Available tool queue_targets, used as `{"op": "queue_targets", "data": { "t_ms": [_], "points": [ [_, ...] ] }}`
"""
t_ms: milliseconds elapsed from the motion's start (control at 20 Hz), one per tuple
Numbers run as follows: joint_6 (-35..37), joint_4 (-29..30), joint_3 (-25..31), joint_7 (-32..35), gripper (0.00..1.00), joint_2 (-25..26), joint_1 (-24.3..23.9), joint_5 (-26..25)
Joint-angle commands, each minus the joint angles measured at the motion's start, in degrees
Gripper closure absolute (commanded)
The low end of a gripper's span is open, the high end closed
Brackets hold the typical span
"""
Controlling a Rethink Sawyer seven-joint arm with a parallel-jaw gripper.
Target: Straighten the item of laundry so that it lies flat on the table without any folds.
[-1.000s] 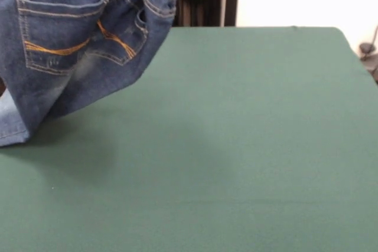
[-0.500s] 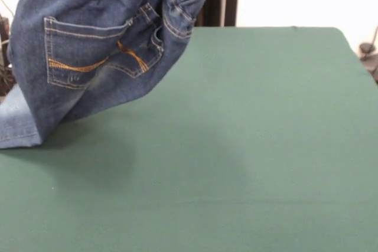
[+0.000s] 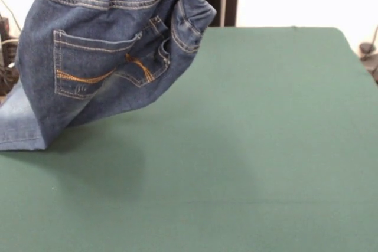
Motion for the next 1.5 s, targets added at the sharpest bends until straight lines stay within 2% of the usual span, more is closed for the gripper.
{"op": "queue_targets", "data": {
  "t_ms": [50,450,1050,1350,1500],
  "points": [
    [-4.02,-0.72,-3.80,14.59,1.00,4.59,7.38,4.92],
    [4.43,-0.77,-5.97,14.08,1.00,1.39,11.65,11.74],
    [13.32,-0.01,-15.74,12.03,1.00,-7.73,21.61,21.11],
    [20.33,-2.72,-25.80,11.64,1.00,-11.55,31.05,24.62],
    [25.56,-5.53,-32.90,12.20,1.00,-12.58,37.25,24.91]
  ]
}}
